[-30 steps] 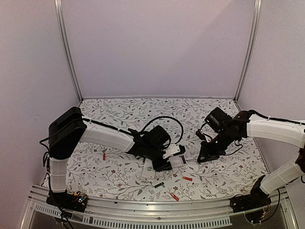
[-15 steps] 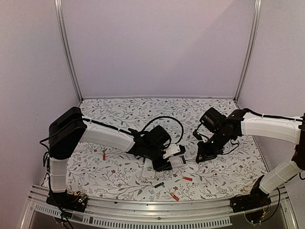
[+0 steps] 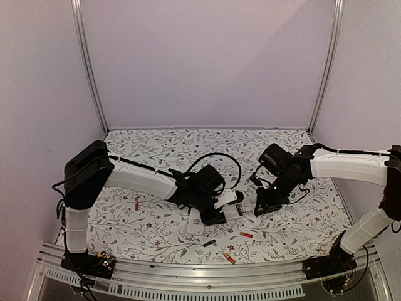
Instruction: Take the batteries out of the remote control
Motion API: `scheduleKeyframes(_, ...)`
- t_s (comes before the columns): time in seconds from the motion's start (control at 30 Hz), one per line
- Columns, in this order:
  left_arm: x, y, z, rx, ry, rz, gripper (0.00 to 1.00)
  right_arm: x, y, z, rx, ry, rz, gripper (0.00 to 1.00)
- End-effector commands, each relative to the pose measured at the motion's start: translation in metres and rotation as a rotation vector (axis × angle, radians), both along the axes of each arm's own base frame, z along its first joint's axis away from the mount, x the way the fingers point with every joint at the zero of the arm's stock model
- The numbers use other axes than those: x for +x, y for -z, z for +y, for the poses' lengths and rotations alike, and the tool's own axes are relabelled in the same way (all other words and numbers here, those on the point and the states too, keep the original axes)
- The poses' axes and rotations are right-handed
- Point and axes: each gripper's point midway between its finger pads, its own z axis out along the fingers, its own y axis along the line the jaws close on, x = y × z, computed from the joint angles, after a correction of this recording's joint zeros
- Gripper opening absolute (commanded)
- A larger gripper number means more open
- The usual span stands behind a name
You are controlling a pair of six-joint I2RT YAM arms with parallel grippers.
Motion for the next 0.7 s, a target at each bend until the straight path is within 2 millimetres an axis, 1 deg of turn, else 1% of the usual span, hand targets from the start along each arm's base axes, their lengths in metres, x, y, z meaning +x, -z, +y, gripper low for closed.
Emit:
scheduleKeyframes(0.0,-0.015,0.029,0.014,0.094,0.034,0.046,0.30,-0.008,0.013,0.012,0.091,-0.022,0.071,0.00)
scheduleKeyframes(0.13,-0.014,0.029,0.015,0.095,0.033,0.041,0.30,-0.007,0.006,0.021,0.269,-0.031,0.108,0.00)
scheduleKeyframes(0.17,-0.014,0.030,0.015,0.098,0.031,0.040,0.30,-0.009,0.004,0.023,0.318,-0.039,0.117,0.00)
scheduleKeyframes(0.23,-0.013,0.031,0.016,0.101,0.032,0.036,0.30,-0.014,-0.008,0.029,0.424,-0.076,0.123,0.00)
scheduleKeyframes(0.3,-0.011,0.032,0.017,0.106,0.026,0.032,0.30,-0.020,-0.013,0.031,0.481,-0.096,0.149,0.00)
scheduleKeyframes(0.43,-0.007,0.032,0.018,0.111,0.016,0.025,0.29,-0.030,-0.014,0.028,0.502,-0.110,0.171,0.00)
scheduleKeyframes(0.6,-0.005,0.031,0.017,0.107,0.009,0.020,0.30,-0.030,-0.024,0.023,0.493,-0.099,0.131,0.00)
scheduleKeyframes(0.67,-0.005,0.030,0.017,0.105,0.004,0.021,0.32,-0.028,-0.027,0.022,0.493,-0.091,0.113,0.00)
